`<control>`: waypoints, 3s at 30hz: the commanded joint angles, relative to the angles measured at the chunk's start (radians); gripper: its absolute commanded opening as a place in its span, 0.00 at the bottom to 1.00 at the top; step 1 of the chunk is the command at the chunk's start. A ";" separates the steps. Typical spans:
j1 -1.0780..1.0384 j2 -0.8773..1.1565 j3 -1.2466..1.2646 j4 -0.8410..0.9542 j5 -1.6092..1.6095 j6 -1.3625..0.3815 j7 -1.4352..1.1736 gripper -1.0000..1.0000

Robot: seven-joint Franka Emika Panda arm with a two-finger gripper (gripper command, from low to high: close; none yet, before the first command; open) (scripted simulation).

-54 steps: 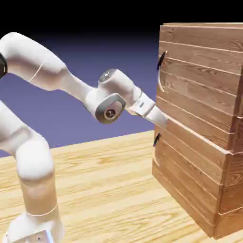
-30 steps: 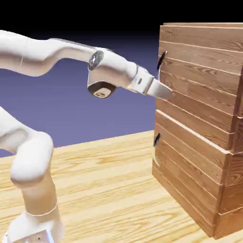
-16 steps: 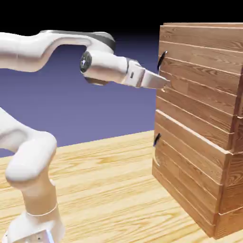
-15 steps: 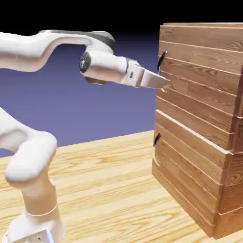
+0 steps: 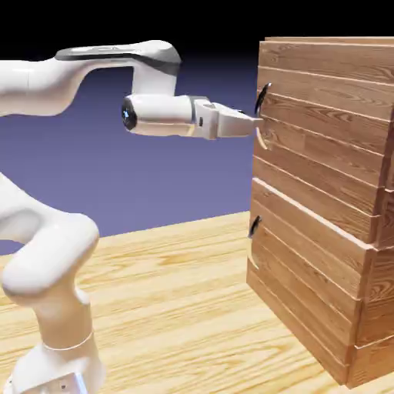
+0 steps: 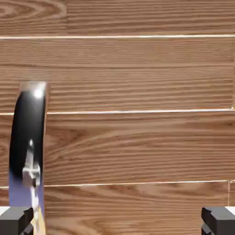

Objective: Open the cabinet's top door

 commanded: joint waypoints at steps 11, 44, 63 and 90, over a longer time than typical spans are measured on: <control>-0.106 -0.049 0.128 0.068 0.407 0.000 -0.305 1.00; 0.658 -0.153 -0.559 -0.317 -0.220 -0.169 -0.181 0.00; 0.809 -0.535 -0.907 -0.565 -1.047 -0.322 0.349 0.00; 0.792 -0.537 -1.784 -0.117 -1.912 -1.434 0.500 0.00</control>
